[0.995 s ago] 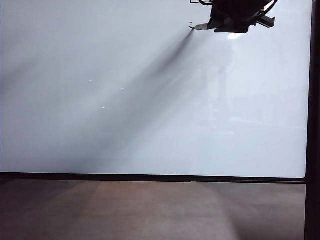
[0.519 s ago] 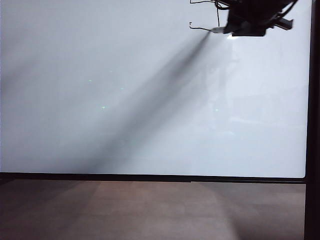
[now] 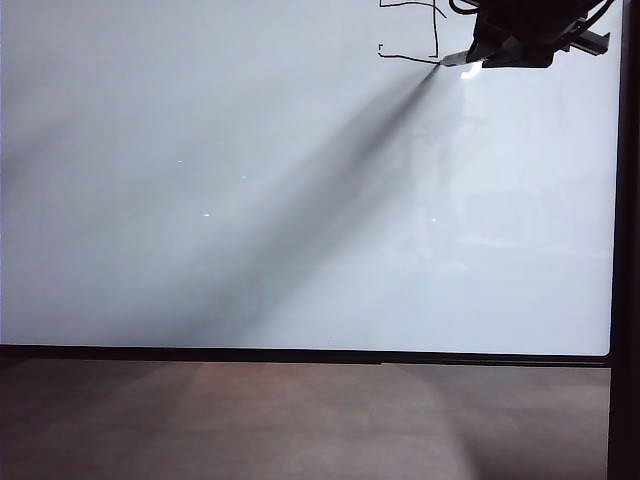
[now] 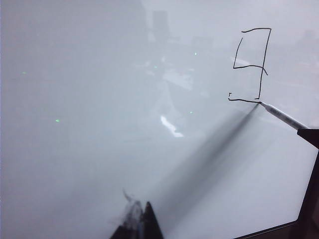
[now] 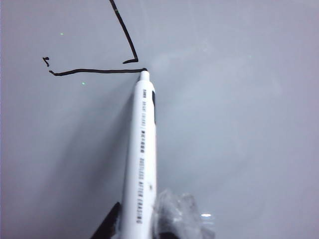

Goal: Reach to the right to find the marker pen, pick it up, and write the number 9 on the whiteboard.

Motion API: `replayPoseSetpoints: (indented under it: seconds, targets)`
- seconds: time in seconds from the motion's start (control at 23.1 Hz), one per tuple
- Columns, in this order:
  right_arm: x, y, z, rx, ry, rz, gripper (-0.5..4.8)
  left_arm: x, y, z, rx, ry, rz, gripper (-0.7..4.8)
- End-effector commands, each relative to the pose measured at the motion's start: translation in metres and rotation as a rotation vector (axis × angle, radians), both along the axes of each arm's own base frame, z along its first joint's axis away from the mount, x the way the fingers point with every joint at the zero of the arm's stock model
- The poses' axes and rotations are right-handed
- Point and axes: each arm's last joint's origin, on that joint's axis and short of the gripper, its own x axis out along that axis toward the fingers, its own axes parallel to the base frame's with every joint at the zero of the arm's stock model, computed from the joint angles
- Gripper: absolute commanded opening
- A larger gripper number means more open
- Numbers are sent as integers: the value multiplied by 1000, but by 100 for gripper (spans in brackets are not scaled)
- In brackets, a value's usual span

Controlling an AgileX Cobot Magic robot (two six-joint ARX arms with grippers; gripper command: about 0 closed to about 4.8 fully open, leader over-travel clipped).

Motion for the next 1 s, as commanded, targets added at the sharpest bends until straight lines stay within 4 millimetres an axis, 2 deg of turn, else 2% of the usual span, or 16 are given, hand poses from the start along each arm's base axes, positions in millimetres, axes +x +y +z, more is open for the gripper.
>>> replayPoseSetpoints:
  seconds: [0.04,0.3,0.48,0.61,0.78,0.91,1.0]
  targets:
    - [-4,1,15,39,-86,20,-6,-1,0,3,-12,-14,-4,-5]
    - [-25,18,32,30,-147,81,-6,-1,0,3,-13,-16,-4,-5]
    - [-38,19,42,25,-154,70,-6,-1,0,3,-14,-17,-4,-5]
    - [-52,12,52,5,-158,41,-6,-1,1,3,-17,-21,-4,-5]
    - [-81,-3,66,-54,-177,-56,-6,-1,1,4,-19,-25,-4,-5]
    - [-104,-17,67,-110,-165,-189,-6,-1,1,3,-24,-32,-1,-5]
    - [-120,-24,63,-101,-178,-203,-6,-3,2,3,-27,-37,1,-5]
